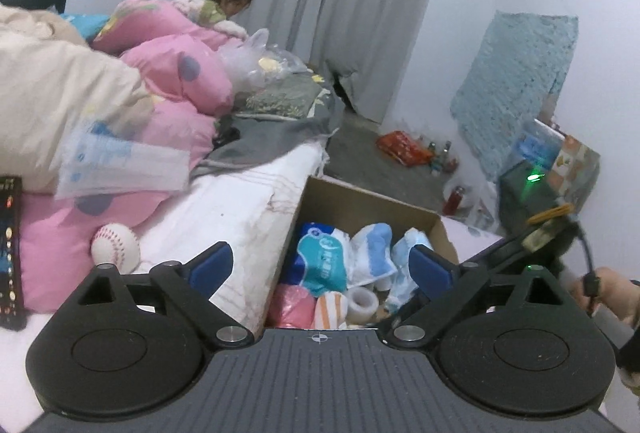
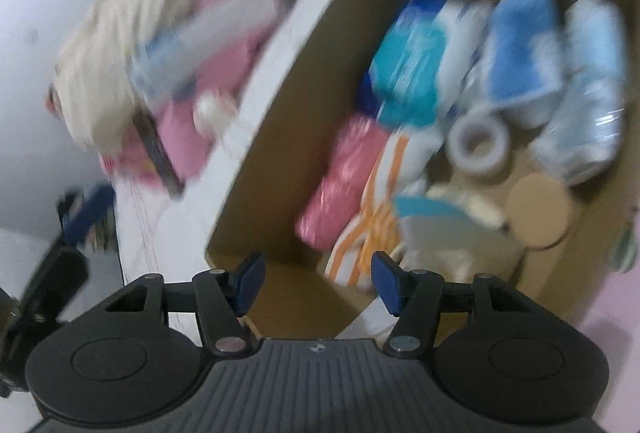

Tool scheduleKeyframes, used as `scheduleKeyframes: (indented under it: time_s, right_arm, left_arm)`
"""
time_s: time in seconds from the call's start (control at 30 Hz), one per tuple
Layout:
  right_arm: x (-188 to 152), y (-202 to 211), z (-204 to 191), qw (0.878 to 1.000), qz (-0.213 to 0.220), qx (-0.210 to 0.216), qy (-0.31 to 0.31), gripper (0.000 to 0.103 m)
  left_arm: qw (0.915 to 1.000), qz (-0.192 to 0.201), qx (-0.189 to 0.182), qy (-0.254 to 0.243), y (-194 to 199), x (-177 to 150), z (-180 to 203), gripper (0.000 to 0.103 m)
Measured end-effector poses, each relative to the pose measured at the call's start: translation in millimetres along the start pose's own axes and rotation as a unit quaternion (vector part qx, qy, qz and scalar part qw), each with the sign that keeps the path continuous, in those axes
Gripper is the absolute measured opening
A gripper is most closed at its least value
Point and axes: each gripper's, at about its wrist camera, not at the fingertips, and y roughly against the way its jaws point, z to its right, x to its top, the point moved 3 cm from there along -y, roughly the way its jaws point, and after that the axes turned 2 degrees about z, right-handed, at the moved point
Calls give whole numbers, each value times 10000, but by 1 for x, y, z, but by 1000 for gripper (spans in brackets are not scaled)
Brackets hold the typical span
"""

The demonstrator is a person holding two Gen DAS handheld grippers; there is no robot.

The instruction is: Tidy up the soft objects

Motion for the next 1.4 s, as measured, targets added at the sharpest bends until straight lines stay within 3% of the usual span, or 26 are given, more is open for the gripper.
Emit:
scheduleKeyframes:
  time_s: [0.13,0.3,0.43,0.63,0.87,0.97,1.13,1.3,1.4]
  right_arm:
    - [-3,-21,1,9978,-479,-446,-54,61]
    - [1,5,11,9917,-154,-1267,-120,61]
    - [6,-4,13,9907,-106,-1346,-174,61]
    - [10,8,6,9955,361,-849,-195,63]
    - [-23,91,-16,9871,1535,-439,-94,68]
    - [-60,138,-35,9760,2150,-323,146,70]
    - [-148,207,-63,9355,3423,-556,675,71]
    - [-238,228,-51,8830,4494,-1251,511,71]
    - [-274,213,-30,8636,4681,-1866,185,71]
  left_arm:
    - [9999,-54,-52,116,-4,-5,-8,97]
    - [9992,-211,-242,245,-9,-15,-14,98]
    - [9982,-391,-360,294,-18,-21,-14,98]
    - [9987,-360,-250,274,-15,-23,-15,99]
    - [9996,-187,-211,87,1,-18,-1,99]
    - [9993,-156,-316,-119,14,-18,16,103]
    - [9975,-209,-438,-512,41,-25,50,103]
    - [9924,-595,-735,-783,56,-49,77,103]
    - [9911,-748,-544,-961,55,-73,90,103]
